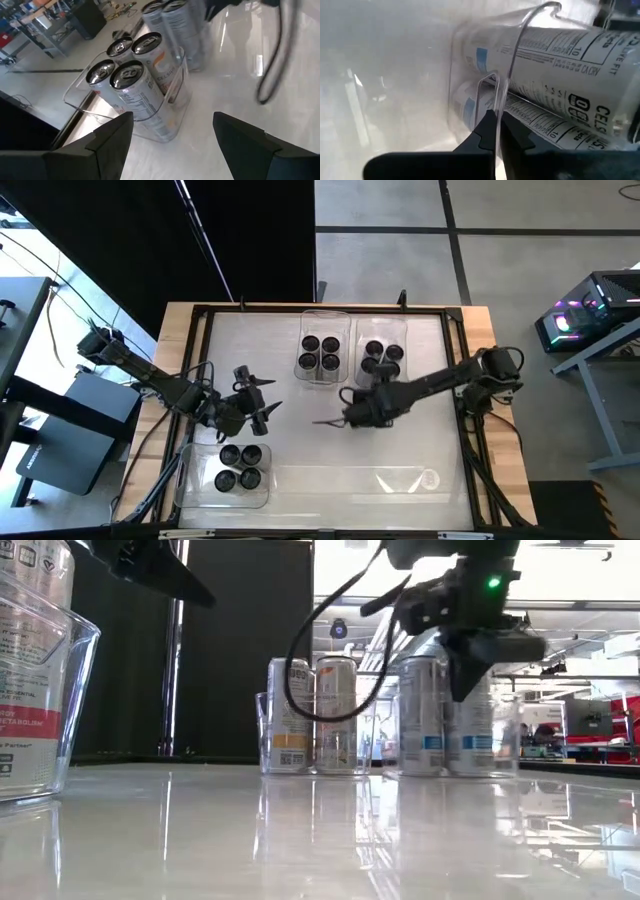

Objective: Sort soda cans
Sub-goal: Move the bottom right transparent bin to the right side of top middle transparent bin

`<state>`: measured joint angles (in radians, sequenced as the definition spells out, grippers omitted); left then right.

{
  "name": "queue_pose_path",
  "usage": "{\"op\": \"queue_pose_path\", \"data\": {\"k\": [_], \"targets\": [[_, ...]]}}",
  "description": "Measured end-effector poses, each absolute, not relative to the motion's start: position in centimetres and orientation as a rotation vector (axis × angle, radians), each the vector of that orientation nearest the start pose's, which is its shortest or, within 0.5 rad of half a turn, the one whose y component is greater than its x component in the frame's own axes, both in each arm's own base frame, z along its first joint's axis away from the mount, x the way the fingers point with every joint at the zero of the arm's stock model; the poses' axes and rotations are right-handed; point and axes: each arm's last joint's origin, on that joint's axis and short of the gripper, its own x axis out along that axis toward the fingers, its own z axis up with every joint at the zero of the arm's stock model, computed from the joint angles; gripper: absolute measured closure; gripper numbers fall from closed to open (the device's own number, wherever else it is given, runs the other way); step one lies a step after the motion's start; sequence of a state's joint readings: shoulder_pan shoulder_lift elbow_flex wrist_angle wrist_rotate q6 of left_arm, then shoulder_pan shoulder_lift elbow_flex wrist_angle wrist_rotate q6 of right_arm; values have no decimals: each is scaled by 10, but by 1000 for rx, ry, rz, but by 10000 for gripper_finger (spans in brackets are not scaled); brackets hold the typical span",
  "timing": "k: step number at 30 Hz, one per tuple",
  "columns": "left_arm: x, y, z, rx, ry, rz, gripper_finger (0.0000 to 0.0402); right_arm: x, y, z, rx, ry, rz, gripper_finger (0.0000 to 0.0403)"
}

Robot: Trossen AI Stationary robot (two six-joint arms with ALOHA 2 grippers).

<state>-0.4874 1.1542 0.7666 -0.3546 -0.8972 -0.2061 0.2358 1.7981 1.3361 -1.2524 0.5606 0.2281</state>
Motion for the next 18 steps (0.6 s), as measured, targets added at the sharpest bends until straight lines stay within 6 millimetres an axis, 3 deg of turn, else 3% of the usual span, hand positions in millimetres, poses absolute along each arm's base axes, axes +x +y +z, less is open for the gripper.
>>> {"op": "queue_pose_path", "data": {"k": [8, 18], "targets": [[213, -82, 250, 251, 529, 439, 133, 325, 35, 214, -557, 1470, -318, 402], [215, -77, 251, 242, 531, 458, 133, 327, 32, 214, -639, 1478, -228, 402]]}}
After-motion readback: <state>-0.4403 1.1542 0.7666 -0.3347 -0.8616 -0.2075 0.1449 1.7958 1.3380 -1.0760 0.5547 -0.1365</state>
